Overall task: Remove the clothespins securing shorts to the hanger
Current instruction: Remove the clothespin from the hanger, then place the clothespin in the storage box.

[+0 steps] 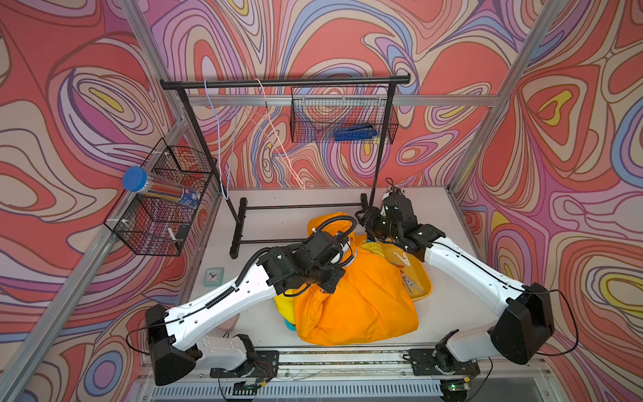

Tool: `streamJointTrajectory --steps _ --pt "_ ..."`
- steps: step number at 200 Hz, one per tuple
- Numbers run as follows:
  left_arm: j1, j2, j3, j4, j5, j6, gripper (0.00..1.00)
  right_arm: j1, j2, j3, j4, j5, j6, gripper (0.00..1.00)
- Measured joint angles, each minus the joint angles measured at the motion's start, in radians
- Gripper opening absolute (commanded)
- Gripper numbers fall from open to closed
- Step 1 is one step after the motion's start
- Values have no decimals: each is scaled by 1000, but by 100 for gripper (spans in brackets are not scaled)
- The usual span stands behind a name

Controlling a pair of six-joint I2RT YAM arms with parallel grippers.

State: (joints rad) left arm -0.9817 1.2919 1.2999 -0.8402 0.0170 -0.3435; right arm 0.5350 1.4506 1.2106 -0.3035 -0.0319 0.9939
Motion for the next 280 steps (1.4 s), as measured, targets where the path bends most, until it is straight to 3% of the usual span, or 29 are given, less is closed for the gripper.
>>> streamJointTrajectory --steps 40,70,150,280 --pt "-1 0 0 0 -4 1 0 8 2 1 -3 9 3 28" --pt "-2 0 0 2 -8 2 0 10 2 1 -3 13 2 23" --pt "-6 -2 0 3 -19 3 0 10 -10 0 -8 54 -10 21" --pt "-7 -50 -34 21 -47 3 0 10 -190 -4 -149 201 -134 21"
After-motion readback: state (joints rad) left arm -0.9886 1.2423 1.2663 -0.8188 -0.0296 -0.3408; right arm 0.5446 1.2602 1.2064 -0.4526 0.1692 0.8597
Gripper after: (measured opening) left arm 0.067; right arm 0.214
